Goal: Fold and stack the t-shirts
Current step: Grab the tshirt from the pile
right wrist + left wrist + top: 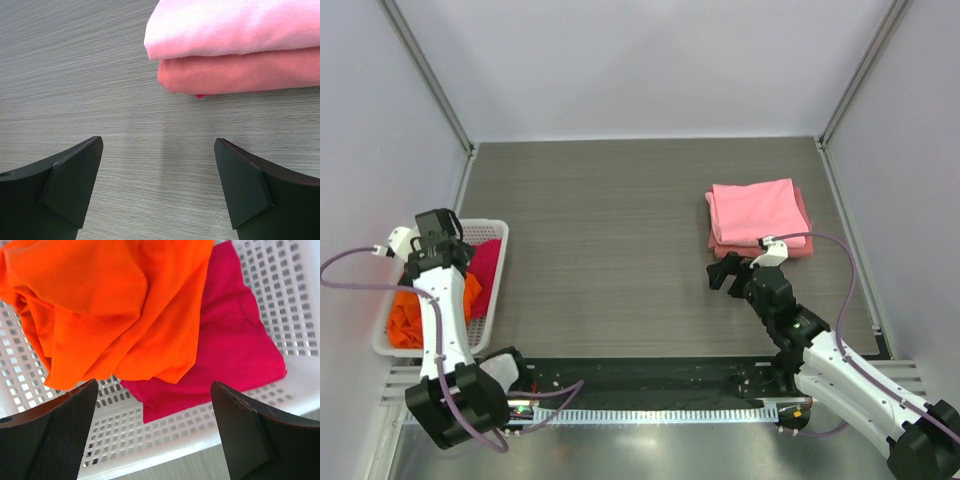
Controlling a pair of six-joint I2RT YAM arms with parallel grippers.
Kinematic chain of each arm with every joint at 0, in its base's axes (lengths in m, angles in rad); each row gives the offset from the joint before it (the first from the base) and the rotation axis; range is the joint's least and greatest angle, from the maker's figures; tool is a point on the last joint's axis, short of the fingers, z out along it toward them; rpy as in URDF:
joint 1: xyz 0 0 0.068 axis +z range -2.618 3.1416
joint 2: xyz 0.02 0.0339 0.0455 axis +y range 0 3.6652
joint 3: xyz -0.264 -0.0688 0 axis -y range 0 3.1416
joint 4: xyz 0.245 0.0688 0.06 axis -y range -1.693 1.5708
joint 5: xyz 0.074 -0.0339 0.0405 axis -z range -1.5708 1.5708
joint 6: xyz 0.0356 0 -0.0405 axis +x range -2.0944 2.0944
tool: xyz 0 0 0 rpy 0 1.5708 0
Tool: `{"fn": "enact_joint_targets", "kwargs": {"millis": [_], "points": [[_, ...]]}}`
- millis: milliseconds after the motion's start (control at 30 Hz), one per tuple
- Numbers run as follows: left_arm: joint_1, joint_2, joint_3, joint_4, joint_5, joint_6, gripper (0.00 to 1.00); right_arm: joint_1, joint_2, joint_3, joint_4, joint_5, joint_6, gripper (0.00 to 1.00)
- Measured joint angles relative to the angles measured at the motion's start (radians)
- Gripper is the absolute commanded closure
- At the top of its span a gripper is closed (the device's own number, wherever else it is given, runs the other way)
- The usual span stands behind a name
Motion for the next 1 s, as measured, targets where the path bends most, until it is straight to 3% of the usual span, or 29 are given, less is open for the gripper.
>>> {"fn": "enact_joint_targets", "kwargs": {"millis": [133, 300, 367, 400, 500, 567, 667, 767, 867, 1000], "points": [[0.061, 0.064, -0.001, -0.007, 0.028, -0.091, 0.1, 0.0, 0.0, 0.0, 0.0, -0.008, 0.002, 0.0], [0.095, 0.268, -0.016, -0.007, 0.084, -0.188, 0.11, 0.0, 0.0, -0.001, 0.0, -0.015, 0.002, 0.0], [0.102, 0.347, -0.034, -0.004, 0.092, -0.23, 0.18, 0.0, 0.001, -0.001, 0.0, -0.016, 0.002, 0.0], [0.107, 0.375, -0.045, -0.004, 0.093, -0.247, 0.25, 0.0, 0.0, -0.001, 0.0, -0.018, 0.002, 0.0], [0.126, 0.417, -0.073, 0.007, 0.111, -0.293, 0.78, 0.0, 0.001, -0.001, 0.0, -0.019, 0.002, 0.0], [0.134, 0.405, -0.087, 0.016, 0.123, -0.31, 0.83, 0.0, 0.001, -0.001, 0.0, -0.019, 0.002, 0.0], [0.138, 0.32, -0.101, 0.015, 0.14, -0.304, 0.92, 0.0, 0.01, -0.001, 0.001, -0.018, 0.001, 0.0], [0.138, 0.18, -0.104, 0.014, 0.161, -0.286, 0.95, 0.0, 0.035, -0.001, 0.003, -0.021, -0.005, 0.0], [0.139, -0.021, -0.101, 0.009, 0.186, -0.27, 0.94, 0.0, 0.089, 0.001, 0.029, -0.041, -0.02, 0.06], [0.138, -0.285, -0.066, -0.002, 0.213, -0.248, 0.91, 0.0, 0.25, 0.087, 0.013, -0.063, -0.049, 0.22]]}}
